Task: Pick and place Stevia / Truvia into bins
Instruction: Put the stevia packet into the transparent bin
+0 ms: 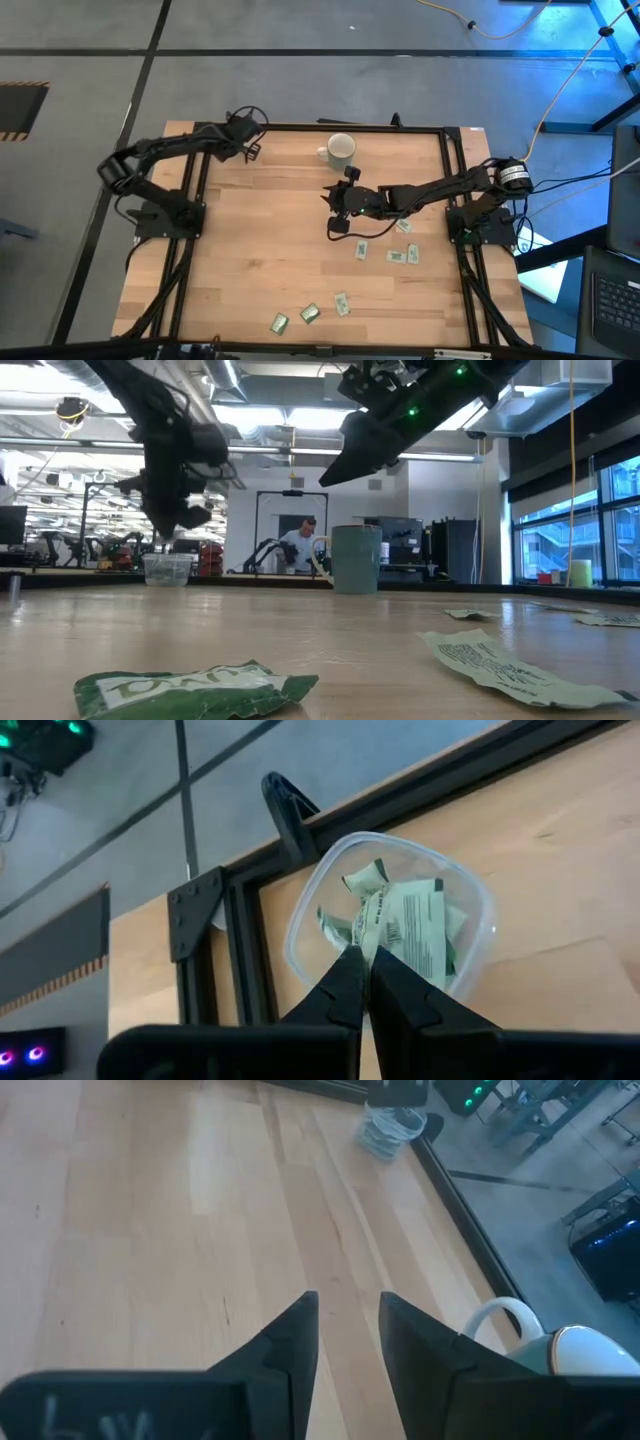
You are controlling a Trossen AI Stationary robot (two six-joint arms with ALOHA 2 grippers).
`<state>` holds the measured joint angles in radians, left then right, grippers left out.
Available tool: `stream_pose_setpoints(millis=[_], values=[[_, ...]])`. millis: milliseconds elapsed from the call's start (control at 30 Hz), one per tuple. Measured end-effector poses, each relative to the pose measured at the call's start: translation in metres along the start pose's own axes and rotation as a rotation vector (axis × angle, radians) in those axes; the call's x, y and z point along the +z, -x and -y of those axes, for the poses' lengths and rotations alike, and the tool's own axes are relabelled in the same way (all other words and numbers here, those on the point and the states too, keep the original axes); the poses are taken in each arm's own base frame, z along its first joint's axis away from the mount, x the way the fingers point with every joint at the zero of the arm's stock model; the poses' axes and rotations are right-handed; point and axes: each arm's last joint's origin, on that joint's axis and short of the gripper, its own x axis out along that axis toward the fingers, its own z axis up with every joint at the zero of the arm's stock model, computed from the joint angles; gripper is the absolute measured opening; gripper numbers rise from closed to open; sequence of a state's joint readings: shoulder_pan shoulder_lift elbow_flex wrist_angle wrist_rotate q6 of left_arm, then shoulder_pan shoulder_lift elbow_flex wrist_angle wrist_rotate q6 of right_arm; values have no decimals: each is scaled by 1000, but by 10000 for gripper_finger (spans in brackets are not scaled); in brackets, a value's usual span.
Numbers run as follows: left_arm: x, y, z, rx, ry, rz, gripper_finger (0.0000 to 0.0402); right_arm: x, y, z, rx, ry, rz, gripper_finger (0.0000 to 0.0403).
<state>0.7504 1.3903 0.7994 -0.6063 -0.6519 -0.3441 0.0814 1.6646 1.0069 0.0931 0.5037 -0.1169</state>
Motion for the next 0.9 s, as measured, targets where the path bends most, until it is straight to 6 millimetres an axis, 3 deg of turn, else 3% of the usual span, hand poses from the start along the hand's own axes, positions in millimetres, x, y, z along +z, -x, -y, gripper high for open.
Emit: stream_pose_setpoints(millis=[233,500,900], values=[[5,-26,9,19,-27,-9,4,0,0,0,0,0,-1,111],[3,-42,13,19,-74,-57,5,-1,0,0,1,9,-7,111],[6,-36,8,-2,-103,-37,65,-2,0,0,2,31,-19,111]])
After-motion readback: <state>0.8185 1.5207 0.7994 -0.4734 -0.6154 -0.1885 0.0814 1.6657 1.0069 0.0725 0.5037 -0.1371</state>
